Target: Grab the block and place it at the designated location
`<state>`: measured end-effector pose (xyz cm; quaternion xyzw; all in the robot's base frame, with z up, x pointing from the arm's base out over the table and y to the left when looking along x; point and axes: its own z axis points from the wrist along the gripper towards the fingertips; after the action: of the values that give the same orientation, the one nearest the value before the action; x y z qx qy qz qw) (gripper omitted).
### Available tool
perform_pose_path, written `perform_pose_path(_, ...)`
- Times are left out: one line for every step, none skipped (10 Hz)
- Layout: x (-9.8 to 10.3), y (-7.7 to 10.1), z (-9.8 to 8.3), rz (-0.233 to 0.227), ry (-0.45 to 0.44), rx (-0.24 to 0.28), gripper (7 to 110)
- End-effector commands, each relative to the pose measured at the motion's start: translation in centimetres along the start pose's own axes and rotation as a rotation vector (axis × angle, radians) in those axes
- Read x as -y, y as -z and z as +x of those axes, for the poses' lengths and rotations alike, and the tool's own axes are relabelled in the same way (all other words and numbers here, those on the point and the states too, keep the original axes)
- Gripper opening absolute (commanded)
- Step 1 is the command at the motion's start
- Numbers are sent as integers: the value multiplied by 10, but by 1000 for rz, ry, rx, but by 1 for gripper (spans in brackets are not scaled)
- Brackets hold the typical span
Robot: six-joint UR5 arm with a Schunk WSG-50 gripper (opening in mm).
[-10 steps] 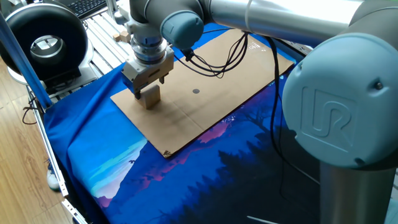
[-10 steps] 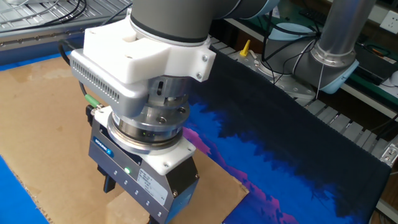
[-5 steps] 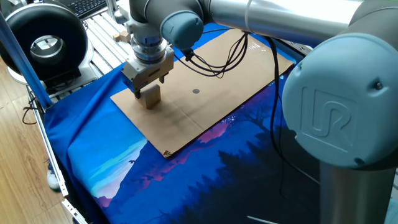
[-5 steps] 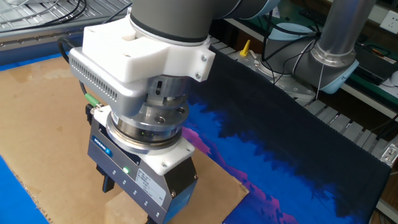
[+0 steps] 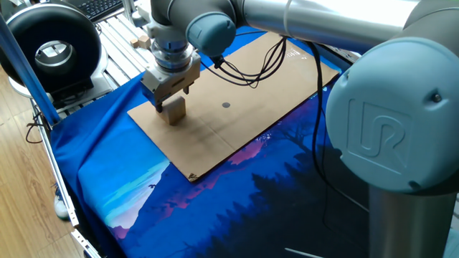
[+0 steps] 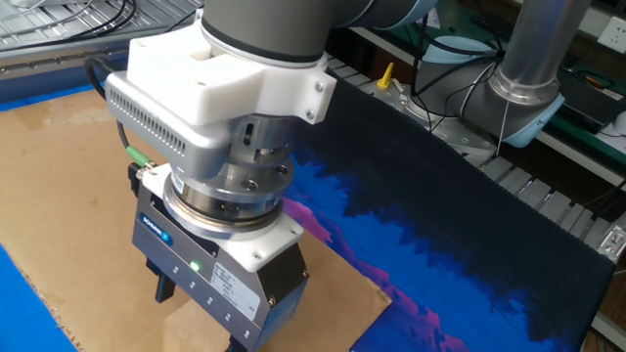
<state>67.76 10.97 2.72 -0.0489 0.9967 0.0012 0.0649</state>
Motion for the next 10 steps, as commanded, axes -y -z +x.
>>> perform_pose_path(5,0,0,8,16,-3,7)
perform_pose_path(5,0,0,9,18,-3,7)
perform_pose_path(6,0,1,14,20,-4,7)
perform_pose_path(8,-1,0,17,22,-1,7)
perform_pose_path(10,-1,1,19,25,0,7)
perform_pose_path(12,-1,0,21,30,6,7)
perform_pose_path(16,-1,1,24,38,10,7)
perform_pose_path(20,0,2,27,46,14,7)
perform_pose_path(23,0,3,28,53,17,7)
perform_pose_path(26,1,4,29,58,23,7)
